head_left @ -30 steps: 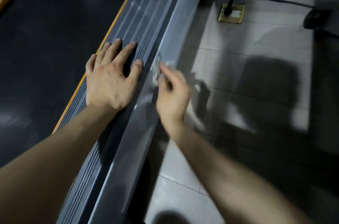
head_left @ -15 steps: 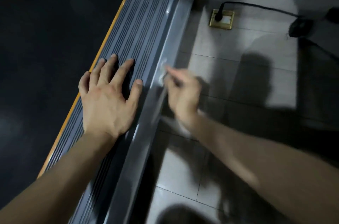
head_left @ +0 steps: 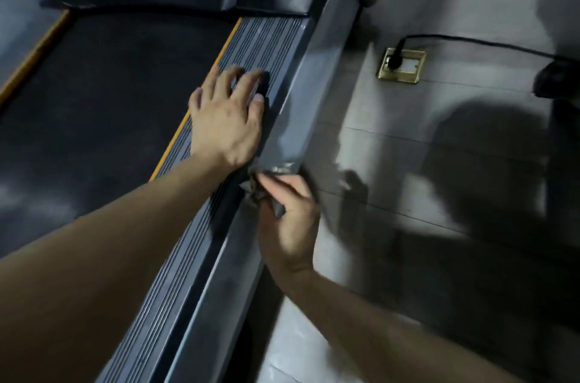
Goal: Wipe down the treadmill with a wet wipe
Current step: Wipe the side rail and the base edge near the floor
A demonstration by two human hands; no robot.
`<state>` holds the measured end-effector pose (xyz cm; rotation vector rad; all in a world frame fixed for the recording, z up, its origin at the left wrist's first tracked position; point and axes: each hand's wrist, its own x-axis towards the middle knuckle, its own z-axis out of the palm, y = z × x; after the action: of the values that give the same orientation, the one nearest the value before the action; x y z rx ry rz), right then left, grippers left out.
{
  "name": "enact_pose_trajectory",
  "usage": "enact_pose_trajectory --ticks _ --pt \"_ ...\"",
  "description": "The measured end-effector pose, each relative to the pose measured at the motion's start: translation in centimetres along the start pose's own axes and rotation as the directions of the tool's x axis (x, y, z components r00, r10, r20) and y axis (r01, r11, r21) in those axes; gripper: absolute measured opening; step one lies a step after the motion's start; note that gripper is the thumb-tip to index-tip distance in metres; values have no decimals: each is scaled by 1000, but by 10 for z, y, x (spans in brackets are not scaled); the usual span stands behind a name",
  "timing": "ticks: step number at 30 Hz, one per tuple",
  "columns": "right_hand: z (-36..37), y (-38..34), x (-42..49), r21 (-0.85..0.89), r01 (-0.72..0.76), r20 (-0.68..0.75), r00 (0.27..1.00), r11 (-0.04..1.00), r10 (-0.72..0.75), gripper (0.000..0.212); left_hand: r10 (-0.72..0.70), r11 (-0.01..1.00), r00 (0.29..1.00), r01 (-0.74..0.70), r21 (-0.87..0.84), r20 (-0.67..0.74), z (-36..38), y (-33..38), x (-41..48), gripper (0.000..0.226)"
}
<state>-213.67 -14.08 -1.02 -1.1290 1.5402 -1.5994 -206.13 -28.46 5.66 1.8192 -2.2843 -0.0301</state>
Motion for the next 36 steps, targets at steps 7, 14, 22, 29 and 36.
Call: enact_pose_trajectory --ticks 7,14,22,29,36 --pt "13 43 194 100 -206 -288 930 973 227 34 28 999 999 -27 -39 28 10 -2 7 55" --pt "3 27 22 137 16 -53 999 990 -8 43 32 999 999 -32 -41 16 12 -3 8 55" --pt "20 60 258 97 -138 -328 931 986 162 43 24 999 1000 -24 -47 1 11 -1 8 54" --pt "21 88 73 135 -81 -247 962 988 113 42 29 998 999 -30 -49 -12 10 -1 7 54" --pt "20 99 108 175 -102 -259 955 979 146 35 36 998 999 -36 -55 -11 11 -3 7 54"
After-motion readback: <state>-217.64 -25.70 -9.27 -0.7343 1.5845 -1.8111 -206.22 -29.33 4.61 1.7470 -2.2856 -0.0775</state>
